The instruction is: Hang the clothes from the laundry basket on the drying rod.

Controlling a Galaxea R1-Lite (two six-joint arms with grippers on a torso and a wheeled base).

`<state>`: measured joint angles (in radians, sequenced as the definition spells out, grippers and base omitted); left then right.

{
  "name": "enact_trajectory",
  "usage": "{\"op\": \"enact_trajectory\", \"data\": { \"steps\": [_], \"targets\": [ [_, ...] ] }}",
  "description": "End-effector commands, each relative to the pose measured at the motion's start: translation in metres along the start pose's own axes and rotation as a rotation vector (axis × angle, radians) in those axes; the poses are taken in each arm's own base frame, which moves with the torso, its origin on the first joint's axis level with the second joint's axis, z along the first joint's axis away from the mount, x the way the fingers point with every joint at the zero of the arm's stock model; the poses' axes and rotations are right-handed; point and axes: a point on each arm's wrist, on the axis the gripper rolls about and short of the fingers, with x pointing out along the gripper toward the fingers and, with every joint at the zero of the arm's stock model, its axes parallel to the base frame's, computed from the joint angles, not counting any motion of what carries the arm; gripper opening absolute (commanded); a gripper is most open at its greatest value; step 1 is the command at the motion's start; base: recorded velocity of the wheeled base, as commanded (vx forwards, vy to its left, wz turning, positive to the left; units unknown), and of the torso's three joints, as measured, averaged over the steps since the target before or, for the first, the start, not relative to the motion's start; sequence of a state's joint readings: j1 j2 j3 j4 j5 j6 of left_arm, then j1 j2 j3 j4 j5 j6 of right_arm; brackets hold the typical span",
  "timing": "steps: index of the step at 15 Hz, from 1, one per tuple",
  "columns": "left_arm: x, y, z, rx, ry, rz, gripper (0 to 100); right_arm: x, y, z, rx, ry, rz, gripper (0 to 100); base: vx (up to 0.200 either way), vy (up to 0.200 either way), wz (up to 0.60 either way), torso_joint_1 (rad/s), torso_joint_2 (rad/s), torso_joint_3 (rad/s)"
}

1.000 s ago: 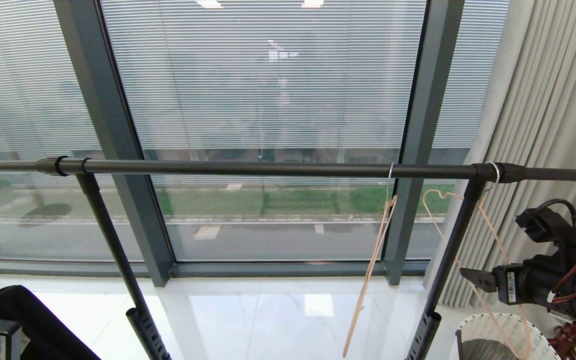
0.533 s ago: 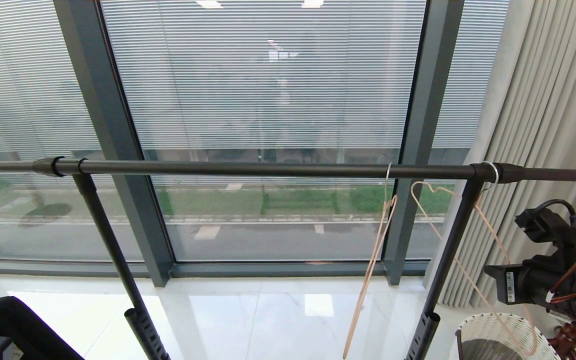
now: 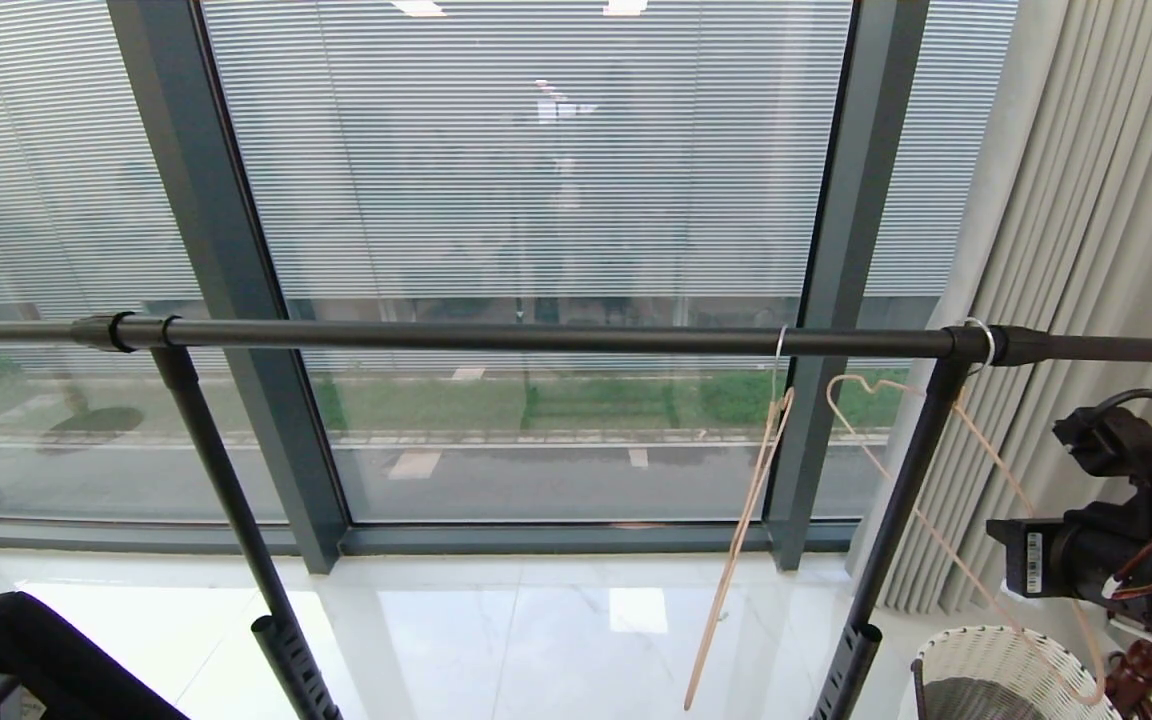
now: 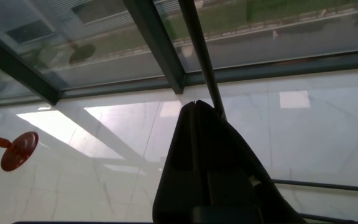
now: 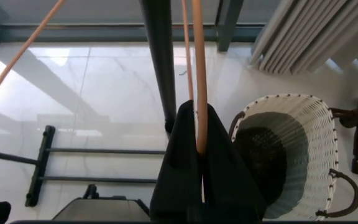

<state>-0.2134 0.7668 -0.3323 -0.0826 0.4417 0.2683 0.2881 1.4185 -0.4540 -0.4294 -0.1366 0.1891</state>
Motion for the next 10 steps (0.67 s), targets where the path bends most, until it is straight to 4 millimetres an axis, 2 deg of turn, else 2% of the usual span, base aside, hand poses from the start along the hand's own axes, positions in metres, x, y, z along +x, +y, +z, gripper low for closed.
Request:
{"op": "enact_trajectory", "data": {
  "steps": [1,5,10],
  "targets": [
    [0.0,0.0,0.0,0.0,0.0,0.0,0,-0.016,-0.001,0.005,0.019,-0.061,0.006,0,0.0,0.0,0.0,0.0,0.0,0.0],
    [0.0,0.0,0.001,-0.001,-0.002,0.001,0,-0.041,-0.008,-0.007,0.026,-0.108,0.008,0,0.0,0.0,0.0,0.0,0.0,0.0],
    [0.0,0.001,0.001,-0.003,-0.005,0.003,0,-0.057,-0.011,-0.012,0.033,-0.153,0.015,0,0.0,0.0,0.0,0.0,0.0,0.0]
  ]
}}
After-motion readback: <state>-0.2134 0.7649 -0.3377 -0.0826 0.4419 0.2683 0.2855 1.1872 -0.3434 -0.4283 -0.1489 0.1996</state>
